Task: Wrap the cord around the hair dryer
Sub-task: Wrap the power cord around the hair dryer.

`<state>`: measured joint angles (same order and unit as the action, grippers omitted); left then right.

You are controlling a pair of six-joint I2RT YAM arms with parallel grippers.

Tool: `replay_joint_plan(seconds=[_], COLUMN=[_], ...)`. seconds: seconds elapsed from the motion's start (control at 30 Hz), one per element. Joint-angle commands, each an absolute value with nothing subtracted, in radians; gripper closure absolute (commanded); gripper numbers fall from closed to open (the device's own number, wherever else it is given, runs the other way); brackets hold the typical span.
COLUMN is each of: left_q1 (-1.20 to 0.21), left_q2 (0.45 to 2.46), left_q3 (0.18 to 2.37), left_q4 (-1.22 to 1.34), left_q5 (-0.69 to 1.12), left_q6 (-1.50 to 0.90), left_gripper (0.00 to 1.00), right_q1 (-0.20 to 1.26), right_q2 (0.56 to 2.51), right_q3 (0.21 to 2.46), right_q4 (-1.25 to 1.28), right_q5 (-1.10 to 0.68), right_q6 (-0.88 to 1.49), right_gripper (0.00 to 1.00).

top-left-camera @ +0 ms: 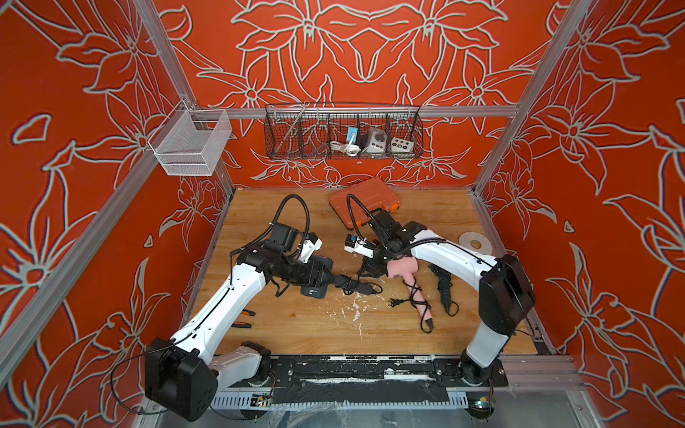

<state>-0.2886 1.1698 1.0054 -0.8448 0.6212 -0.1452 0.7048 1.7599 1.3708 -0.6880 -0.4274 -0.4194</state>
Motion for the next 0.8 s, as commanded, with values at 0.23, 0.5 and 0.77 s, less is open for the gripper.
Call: replay_joint_plan(seconds=[0.23, 0.5, 0.77], left_q1=[-0.269, -0.258, -0.253], left_q2=[1.159, 1.161, 1.161], left_q3=[1.029, 1.026, 1.028], left_q4=[-0.836, -0.828, -0.825], left_q5=[0.652, 0.653, 0.655], left_q6=[-0.138, -0.147, -0.153], left_gripper=[1.0, 1.0, 1.0], right_q1=[0.704, 0.701, 0.698], right_q2=[1.763, 1.706, 1.678], right_q3=[1.357, 1.337, 1.349], right_q4=[-0.699, -0.751, -0.782], right_q5=[-0.476, -0.426, -0.434], right_q6=[-0.406, -0.392, -0.377], right_gripper=[0.4, 0.39, 0.38])
